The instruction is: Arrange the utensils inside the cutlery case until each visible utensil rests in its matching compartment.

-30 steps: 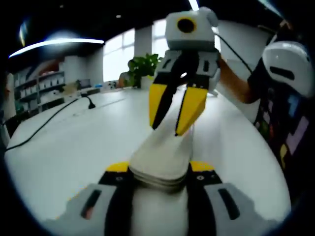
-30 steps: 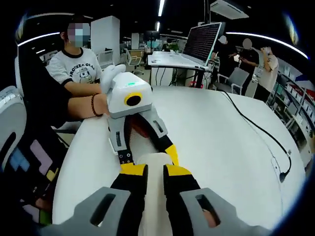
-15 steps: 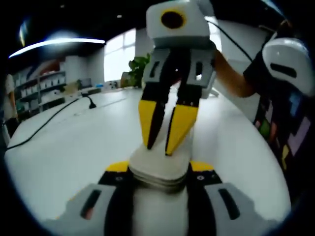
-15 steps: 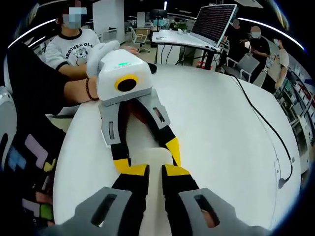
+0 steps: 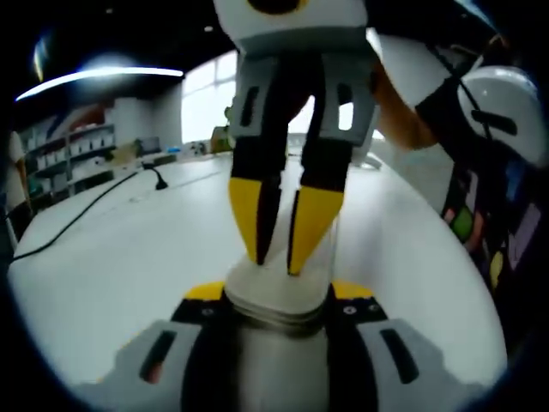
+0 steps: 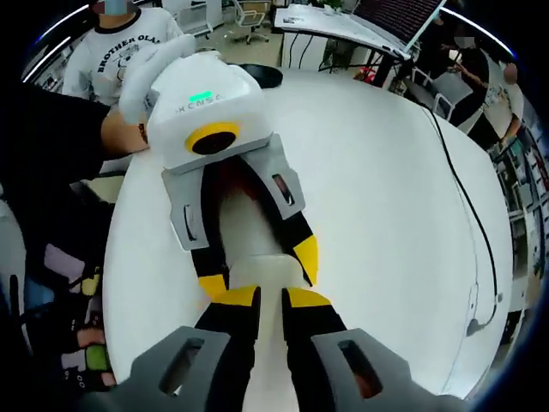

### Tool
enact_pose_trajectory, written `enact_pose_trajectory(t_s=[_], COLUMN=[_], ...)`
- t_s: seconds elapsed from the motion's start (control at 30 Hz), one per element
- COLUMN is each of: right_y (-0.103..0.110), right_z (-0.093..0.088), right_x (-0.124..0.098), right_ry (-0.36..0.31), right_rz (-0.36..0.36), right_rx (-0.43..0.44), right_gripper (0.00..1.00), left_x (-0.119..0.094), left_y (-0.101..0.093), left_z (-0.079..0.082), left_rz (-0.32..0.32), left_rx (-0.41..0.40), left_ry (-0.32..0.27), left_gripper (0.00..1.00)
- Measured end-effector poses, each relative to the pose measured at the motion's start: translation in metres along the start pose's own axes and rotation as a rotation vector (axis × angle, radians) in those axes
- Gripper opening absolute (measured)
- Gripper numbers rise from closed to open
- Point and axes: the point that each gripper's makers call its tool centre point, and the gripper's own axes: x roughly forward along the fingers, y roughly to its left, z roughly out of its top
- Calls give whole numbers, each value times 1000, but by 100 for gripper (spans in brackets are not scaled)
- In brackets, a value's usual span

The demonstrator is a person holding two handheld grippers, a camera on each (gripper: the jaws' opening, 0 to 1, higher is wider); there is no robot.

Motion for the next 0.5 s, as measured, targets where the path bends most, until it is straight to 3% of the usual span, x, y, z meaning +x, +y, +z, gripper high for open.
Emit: enact_pose_trajectory(t_s=[0.23, 0.33, 0.5], right_y=[-1, -1, -6], right_z=[1, 4, -1], right_x=[1, 7, 4], right_ry=[72, 58, 108], right_rz=[30, 60, 60], right_rx=[-58, -42, -53], right_gripper=[9, 7, 7], left_x=[-1, -1, 1], left_y=[1, 1, 1], left_z=[0, 0, 0], left_rz=[1, 0, 1], left_rx=[-1, -2, -2], left_ry=[0, 0, -1], left_gripper=[46, 48, 48])
